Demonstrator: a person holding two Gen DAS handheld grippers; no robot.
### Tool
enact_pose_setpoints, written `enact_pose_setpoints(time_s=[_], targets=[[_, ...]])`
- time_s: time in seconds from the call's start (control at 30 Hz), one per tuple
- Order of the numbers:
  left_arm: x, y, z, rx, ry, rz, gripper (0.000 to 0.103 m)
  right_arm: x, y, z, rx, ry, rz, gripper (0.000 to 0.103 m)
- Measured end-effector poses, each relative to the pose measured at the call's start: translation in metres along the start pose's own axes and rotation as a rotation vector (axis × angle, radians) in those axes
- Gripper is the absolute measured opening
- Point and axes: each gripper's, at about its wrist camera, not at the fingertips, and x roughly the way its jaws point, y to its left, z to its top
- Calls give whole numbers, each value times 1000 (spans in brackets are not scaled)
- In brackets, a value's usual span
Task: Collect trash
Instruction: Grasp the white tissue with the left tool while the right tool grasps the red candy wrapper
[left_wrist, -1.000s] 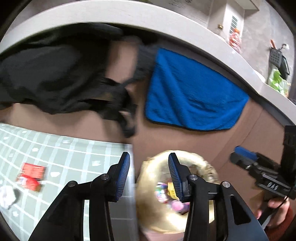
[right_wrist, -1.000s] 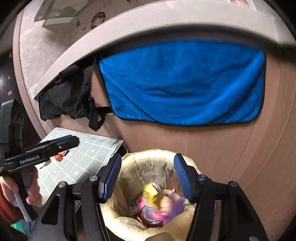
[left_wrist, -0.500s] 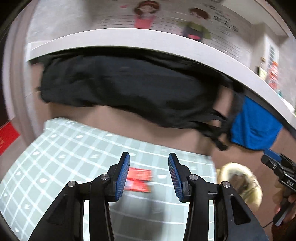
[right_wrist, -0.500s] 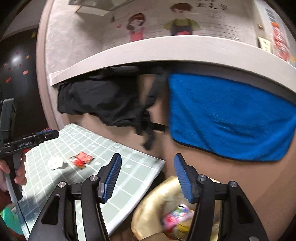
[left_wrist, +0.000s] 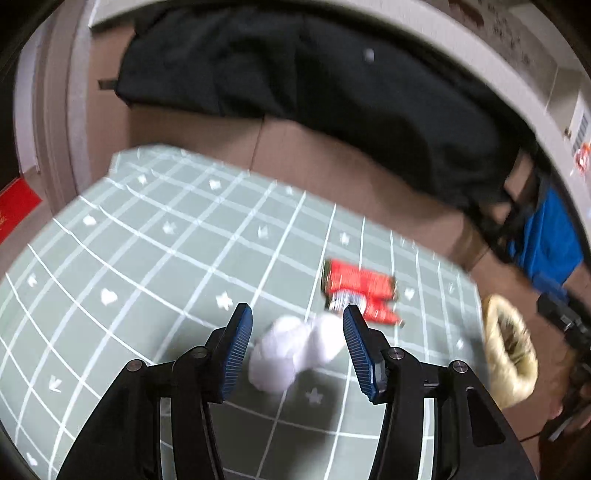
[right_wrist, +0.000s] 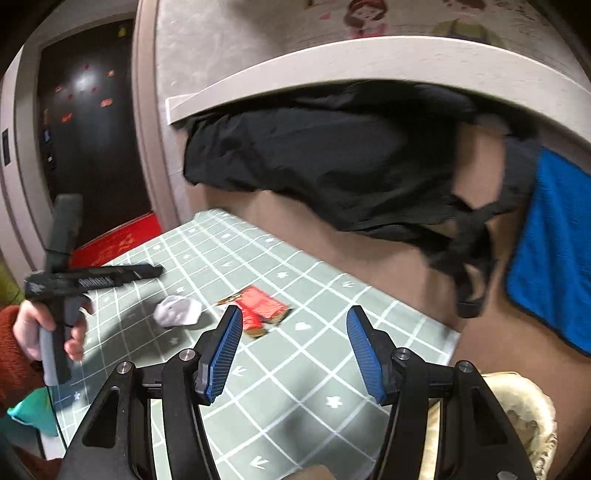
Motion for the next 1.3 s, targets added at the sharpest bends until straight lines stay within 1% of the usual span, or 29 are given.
enact_pose_setpoints(time_s=[0.1, 0.2, 0.27, 0.3, 0.4, 0.5, 0.6, 0.73, 0.83, 0.9, 1.0, 1.03, 1.1, 1.17, 1.23, 1.27, 1.3], targets=[[15, -8, -5, 11, 28, 36, 52, 10, 8, -1, -20, 16, 6, 56], [26, -4, -10, -36, 78, 54, 51, 20, 11, -1, -34, 41, 30, 56], [34, 2, -14, -83, 112, 41, 38, 28, 14, -2, -51, 60, 74, 56], [35, 3, -15, -85, 115, 43, 26, 33, 16, -1, -63, 68, 91, 56], [26, 2, -17, -62, 82, 46, 22, 55, 25, 1, -114, 113, 134, 56], [5, 5, -16, -56, 29, 64, 21, 82, 28, 6, -131, 150, 178, 56], [-19, 13, -12, -76, -22, 73, 21, 115, 26, 13, -110, 182, 232, 56], [-52, 31, -9, -120, -69, 76, 21, 159, 17, 20, -52, 232, 258, 56], [-68, 45, -8, -153, -85, 92, 21, 183, 14, 21, -53, 263, 267, 56], [-74, 54, -9, -179, -89, 99, 21, 193, 16, 19, -63, 288, 280, 56], [-78, 63, -11, -208, -94, 104, 21, 192, 29, 12, -108, 299, 327, 56], [-77, 64, -12, -214, -89, 105, 22, 191, 36, 10, -138, 303, 324, 56], [-72, 65, -13, -225, -76, 100, 22, 191, 50, 5, -206, 314, 274, 55], [-71, 63, -15, -228, -73, 96, 22, 195, 58, 1, -247, 334, 231, 50], [-72, 59, -16, -213, -79, 100, 22, 197, 63, -1, -277, 334, 206, 49], [-73, 57, -16, -206, -83, 102, 22, 196, 63, -2, -286, 330, 206, 46], [-73, 56, -16, -201, -87, 102, 22, 195, 63, -3, -282, 334, 210, 39]])
